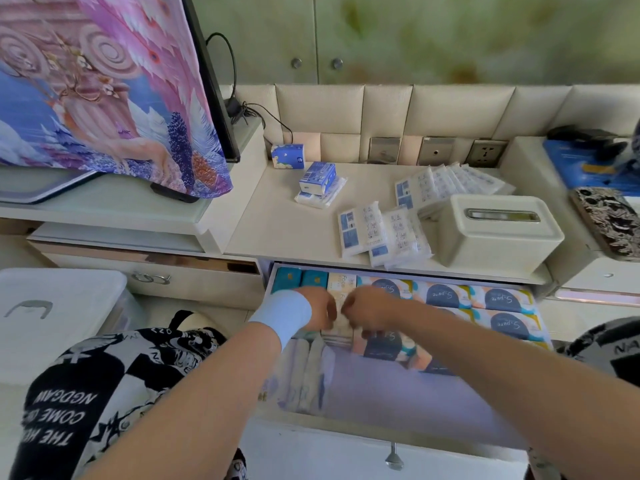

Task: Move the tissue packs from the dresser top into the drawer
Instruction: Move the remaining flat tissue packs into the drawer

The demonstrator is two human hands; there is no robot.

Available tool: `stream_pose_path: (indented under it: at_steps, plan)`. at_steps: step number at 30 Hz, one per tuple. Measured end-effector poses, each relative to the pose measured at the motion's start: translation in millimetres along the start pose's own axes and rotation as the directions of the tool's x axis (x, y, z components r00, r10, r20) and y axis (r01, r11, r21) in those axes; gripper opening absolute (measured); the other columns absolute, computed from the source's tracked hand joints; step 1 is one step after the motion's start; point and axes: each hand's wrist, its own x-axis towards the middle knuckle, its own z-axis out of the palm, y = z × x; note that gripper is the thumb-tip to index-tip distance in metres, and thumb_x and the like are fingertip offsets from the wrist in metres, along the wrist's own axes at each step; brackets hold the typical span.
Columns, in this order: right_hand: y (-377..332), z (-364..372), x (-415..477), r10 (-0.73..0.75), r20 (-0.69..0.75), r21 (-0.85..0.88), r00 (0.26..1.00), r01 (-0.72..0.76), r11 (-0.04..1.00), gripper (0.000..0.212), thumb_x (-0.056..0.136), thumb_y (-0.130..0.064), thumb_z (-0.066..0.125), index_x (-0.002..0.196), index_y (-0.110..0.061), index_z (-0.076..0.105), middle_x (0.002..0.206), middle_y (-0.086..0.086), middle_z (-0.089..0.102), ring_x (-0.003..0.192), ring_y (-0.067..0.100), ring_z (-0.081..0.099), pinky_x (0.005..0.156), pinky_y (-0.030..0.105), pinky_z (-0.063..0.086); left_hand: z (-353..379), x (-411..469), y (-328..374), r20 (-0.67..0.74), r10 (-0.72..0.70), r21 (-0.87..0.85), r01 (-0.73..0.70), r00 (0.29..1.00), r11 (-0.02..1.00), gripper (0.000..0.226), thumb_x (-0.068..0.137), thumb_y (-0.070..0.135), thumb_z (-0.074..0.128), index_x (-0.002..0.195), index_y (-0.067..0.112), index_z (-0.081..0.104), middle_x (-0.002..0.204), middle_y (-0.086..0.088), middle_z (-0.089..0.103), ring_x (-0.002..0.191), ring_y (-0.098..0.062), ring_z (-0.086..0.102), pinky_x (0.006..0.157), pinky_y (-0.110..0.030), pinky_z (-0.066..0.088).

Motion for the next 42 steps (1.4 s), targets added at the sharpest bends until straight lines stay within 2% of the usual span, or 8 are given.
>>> stream_pose_path:
  at_steps: [3, 6, 12, 21, 25, 30, 34, 42]
  plan:
    - [12.6, -62.7, 1.0, 0.024, -0.413, 0.035, 0.910, -0.011, 0.999, 0.020, 0.092, -0.019, 0.051, 0.104, -0.018, 0.067, 0.098, 0.000, 0.066, 0.085, 0.019, 0.063, 0.072, 0.031, 0.056, -35.9, 11.0, 5.8, -0.273, -0.028, -0.203, -0.029, 0.962, 0.979, 0.028, 0.094, 0.027, 0.053, 0.121, 0.028, 0.063, 0.125, 0.000, 0.061, 0.110, -0.022, 0.058, 0.094, -0.033, 0.048]
    - [36.9, -107.5, -2.0, 0.061, -0.515, 0.062, 0.855, -0.034, 0.997, 0.023, 0.092, -0.019, 0.055, 0.114, -0.020, 0.062, 0.107, 0.004, 0.061, 0.086, 0.019, 0.057, 0.071, 0.027, 0.046, -64.6, 22.9, 17.7, -0.451, -0.077, -0.390, -0.119, 0.889, 0.913, 0.029, 0.095, 0.023, 0.054, 0.123, 0.024, 0.061, 0.120, -0.001, 0.062, 0.105, -0.023, 0.059, 0.091, -0.034, 0.049]
    - [58.1, -125.6, 14.5, 0.088, -0.455, -0.194, 0.886, -0.195, 0.961, 0.040, 0.098, -0.021, 0.048, 0.134, -0.003, 0.046, 0.128, 0.016, 0.054, 0.114, 0.030, 0.057, 0.091, 0.035, 0.049, -90.2, 70.7, 42.9, -0.485, -0.132, -0.430, -0.105, 0.864, 0.896, 0.047, 0.095, 0.035, 0.057, 0.139, 0.021, 0.049, 0.142, -0.006, 0.047, 0.125, -0.027, 0.050, 0.104, -0.040, 0.043]
    - [54.0, -111.0, 64.1, 0.231, -0.363, 0.341, 0.903, -0.102, 0.934, 0.058, 0.087, -0.013, 0.061, 0.137, 0.001, 0.036, 0.110, 0.018, 0.051, 0.092, 0.028, 0.050, 0.083, 0.041, 0.047, -102.7, 123.1, 65.7, -0.333, -0.395, -0.507, 0.190, 0.856, 0.840, 0.101, 0.072, 0.072, 0.064, 0.149, 0.019, 0.026, 0.146, -0.011, 0.040, 0.135, -0.036, 0.037, 0.105, -0.045, 0.037]
    - [48.2, -117.9, 68.2, 0.280, -0.215, 0.479, 0.935, -0.149, 0.865, 0.030, 0.084, -0.010, 0.069, 0.107, -0.002, 0.051, 0.094, 0.012, 0.055, 0.076, 0.022, 0.052, 0.059, 0.030, 0.044, -112.7, 123.7, 50.8, -0.330, -0.368, -0.522, 0.156, 0.869, 0.838, 0.088, 0.077, 0.055, 0.070, 0.146, 0.021, 0.027, 0.140, -0.007, 0.049, 0.125, -0.033, 0.050, 0.097, -0.039, 0.044]
    - [45.8, -124.8, 67.4, 0.210, -0.316, 0.497, 0.925, -0.027, 0.867, 0.040, 0.083, -0.006, 0.062, 0.122, 0.002, 0.057, 0.103, 0.015, 0.059, 0.084, 0.025, 0.052, 0.071, 0.033, 0.046, -120.2, 101.2, 31.0, -0.367, -0.218, -0.617, -0.061, 0.904, 0.784, 0.074, 0.087, 0.018, 0.061, 0.146, 0.040, 0.021, 0.124, 0.001, 0.052, 0.105, -0.028, 0.056, 0.082, -0.039, 0.052]
    - [40.0, -125.9, 58.2, 0.231, -0.342, 0.550, 0.911, -0.005, 0.835, 0.038, 0.092, -0.007, 0.050, 0.130, -0.007, 0.048, 0.119, 0.016, 0.058, 0.093, 0.027, 0.057, 0.080, 0.040, 0.056, -119.3, 80.5, 10.7, -0.452, -0.112, -0.547, -0.176, 0.885, 0.819, 0.061, 0.091, -0.002, 0.038, 0.136, 0.038, 0.053, 0.145, 0.000, 0.046, 0.109, -0.027, 0.055, 0.076, -0.024, 0.046]
    - [25.3, -95.7, 22.3, 0.171, -0.164, 0.729, 0.971, 0.003, 0.685, 0.030, 0.091, 0.001, 0.051, 0.119, -0.010, 0.055, 0.109, 0.014, 0.062, 0.089, 0.035, 0.064, 0.073, 0.049, 0.061, -94.1, 50.0, -11.9, -0.383, -0.313, -0.712, -0.061, 0.869, 0.699, 0.035, 0.087, 0.028, 0.072, 0.120, 0.019, 0.065, 0.129, -0.004, 0.059, 0.104, -0.022, 0.057, 0.084, -0.026, 0.044]
